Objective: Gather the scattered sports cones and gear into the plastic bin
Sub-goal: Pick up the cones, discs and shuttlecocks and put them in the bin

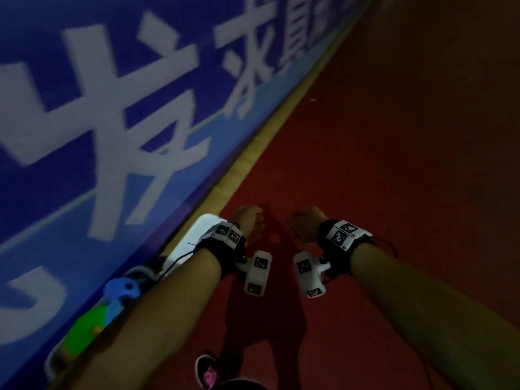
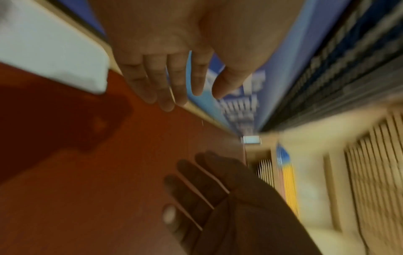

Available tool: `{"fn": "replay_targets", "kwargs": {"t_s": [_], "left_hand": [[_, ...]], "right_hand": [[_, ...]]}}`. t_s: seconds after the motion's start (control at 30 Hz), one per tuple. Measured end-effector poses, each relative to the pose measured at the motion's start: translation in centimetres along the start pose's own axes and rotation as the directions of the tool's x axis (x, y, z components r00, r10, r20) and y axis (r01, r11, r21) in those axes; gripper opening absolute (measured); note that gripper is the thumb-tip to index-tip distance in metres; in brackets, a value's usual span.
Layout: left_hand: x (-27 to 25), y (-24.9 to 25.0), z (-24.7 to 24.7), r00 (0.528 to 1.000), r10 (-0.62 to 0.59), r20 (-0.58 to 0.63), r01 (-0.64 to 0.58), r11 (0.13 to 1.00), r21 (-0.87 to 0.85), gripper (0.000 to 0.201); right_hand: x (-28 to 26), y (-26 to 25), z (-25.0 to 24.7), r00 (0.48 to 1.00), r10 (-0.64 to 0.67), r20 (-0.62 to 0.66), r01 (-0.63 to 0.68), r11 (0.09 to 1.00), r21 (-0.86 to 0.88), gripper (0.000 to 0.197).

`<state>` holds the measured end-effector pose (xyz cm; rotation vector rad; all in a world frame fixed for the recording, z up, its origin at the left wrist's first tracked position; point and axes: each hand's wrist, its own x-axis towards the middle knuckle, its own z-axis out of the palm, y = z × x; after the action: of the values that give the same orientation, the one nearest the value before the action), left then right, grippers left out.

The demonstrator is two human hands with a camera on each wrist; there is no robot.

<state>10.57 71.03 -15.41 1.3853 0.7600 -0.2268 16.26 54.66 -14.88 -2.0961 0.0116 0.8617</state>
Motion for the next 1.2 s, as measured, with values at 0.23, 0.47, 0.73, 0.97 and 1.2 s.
{"fn": "replay_targets", "kwargs": {"t_s": [0.23,0.47,0.73,0.97,1.2], "left_hand": [[-5.0,-4.1,28.4,0.932,-0.041,0.36,-0.086,0.94,0.329,0.009],[-14.8,-11.9,54.9,0.713,-0.204,0.671,-0.311,0.766,0.563,0.015],[-25.4,-22.9,80.2,0.425,-0.416,0.804,-0.491,0.64,0.59,0.019],[-35.8,-26.1,102.1,0.291,-0.496,0.818,-0.533,0.626,0.569,0.015],[-44.6,-34.3,115.4,0.149,-0.579,0.801,-0.607,0.587,0.537,0.01]], "right_hand": [[-11.3,19.5,-18.3,0.884,0.198,-0.423,-0.062,0.947,0.315,0.014],[-25.8,41.0,-28.1,0.613,0.562,-0.555,0.0,0.703,0.711,0.011],[-39.5,59.9,-39.0,0.296,0.802,-0.519,0.115,0.51,0.853,0.009],[-51.2,70.0,-49.5,0.026,0.898,-0.44,0.282,0.415,0.865,0.015],[-58.3,82.8,-56.1,-0.144,0.956,-0.255,0.469,0.293,0.833,0.01]]}}
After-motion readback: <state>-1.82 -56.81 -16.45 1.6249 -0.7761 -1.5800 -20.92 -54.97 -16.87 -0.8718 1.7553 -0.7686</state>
